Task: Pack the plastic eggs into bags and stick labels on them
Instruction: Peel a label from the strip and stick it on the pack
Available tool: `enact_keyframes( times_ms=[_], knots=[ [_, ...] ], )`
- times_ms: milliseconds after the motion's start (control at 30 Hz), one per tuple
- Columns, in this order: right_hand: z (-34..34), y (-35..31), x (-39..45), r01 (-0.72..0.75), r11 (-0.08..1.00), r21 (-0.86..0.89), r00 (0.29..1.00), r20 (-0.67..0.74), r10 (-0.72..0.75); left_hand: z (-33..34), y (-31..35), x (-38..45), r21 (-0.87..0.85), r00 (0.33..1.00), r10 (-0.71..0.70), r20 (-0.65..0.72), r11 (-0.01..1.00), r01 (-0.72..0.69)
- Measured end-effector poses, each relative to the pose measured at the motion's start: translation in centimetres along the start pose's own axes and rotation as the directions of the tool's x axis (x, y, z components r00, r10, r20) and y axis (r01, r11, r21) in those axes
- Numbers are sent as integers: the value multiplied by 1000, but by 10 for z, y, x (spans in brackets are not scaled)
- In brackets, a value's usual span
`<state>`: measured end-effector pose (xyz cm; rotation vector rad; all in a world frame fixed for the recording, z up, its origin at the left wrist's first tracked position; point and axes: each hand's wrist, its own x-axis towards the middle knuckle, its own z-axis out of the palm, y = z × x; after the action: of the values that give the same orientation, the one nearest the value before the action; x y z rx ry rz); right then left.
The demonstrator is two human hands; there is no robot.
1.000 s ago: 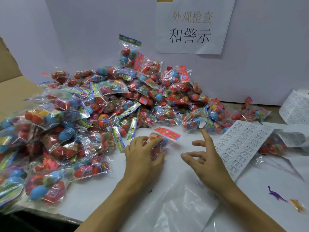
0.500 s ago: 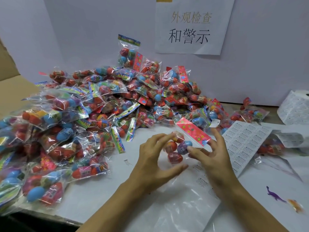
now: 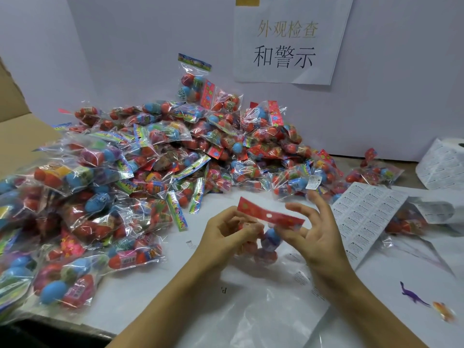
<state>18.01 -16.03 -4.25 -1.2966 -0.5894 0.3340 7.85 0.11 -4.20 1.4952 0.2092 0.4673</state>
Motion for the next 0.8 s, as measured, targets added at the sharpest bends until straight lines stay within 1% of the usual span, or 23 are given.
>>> enact_keyframes(
  times_ms=[67,167,333,467,567,633,700,800],
  knots=[
    [2,-1,0,20,1000,-21,1000,-9,-20,1,0,-1,21,1000,-20,10,1000,20],
    [3,-2,-2,55,998,-28,998,-25,-55,0,2,-2,15,1000,-6,28,1000,5],
    [5,-4,-3,102,995,-9,989,-110,-102,2,0,-1,20,999,-7,36,1000,6],
    [-1,-4,-1,145,988,46,974,-180,-135,2,-3,-1,8,984,-105,143,994,105],
    [-4,-5,0,147,988,41,973,-186,-137,0,-6,-2,50,963,-117,242,993,108],
    [-5,-4,1,145,989,35,973,-186,-136,0,-7,-1,75,961,-108,254,993,92],
    [-4,-4,1,133,990,40,972,-203,-122,0,-8,-1,26,966,-98,238,995,95],
    [-5,-4,2,108,994,-2,950,-295,-104,0,-6,0,-136,976,-121,181,980,146]
  ],
)
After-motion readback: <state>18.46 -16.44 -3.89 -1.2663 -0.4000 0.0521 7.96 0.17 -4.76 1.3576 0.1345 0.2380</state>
